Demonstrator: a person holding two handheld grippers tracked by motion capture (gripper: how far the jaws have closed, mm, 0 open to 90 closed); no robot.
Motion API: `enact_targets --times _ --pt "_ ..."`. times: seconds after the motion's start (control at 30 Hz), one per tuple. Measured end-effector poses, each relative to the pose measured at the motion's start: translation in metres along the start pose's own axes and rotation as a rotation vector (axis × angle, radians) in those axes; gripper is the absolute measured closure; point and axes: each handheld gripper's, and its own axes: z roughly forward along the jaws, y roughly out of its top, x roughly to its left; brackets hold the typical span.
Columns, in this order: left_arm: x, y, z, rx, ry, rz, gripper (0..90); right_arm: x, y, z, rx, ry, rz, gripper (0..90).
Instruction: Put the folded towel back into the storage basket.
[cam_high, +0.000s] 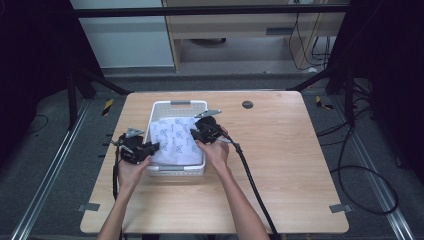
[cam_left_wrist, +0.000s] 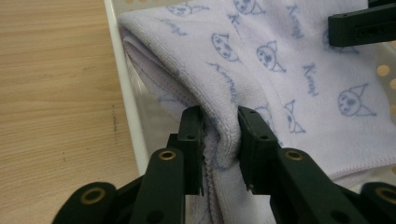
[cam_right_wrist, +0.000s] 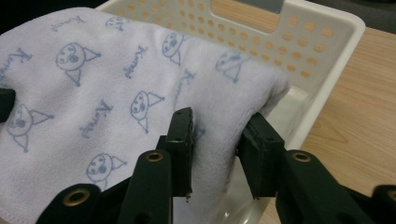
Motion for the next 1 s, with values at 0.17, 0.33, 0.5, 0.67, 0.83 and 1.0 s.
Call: enact_targets --times 0.17,0.33,0.5,0.67,0.83,1.0 --pt "0.001 0.001 -0.004 -0.03 0.024 -0.005 62.7 -0.002 -0.001 -0.002 -0.018 -0.022 -0.028 57.7" --pt "0.001 0.004 -0.012 -0.074 0.018 -0.012 60.4 -0.004 0.001 -0.01 -0.045 -0.021 -0.03 56.0" --pt "-0.004 0.007 -0.025 -0.122 0.002 0.011 56.9 -0.005 0.003 -0.026 -0.084 -0.02 -0.041 52.6" --pt "-0.01 0.007 -0.037 -0.161 -0.011 0.041 49.1 -0.012 0.001 -0.05 -0.124 -0.014 -0.053 45.0" --pt "-0.018 0.004 -0.048 -0.187 -0.033 0.057 43.3 -0.022 -0.005 -0.079 -0.149 -0.017 -0.054 33.8" --pt "-0.022 -0.001 -0.053 -0.187 -0.034 0.081 39.3 -0.028 -0.013 -0.097 -0.164 -0.029 -0.063 27.8"
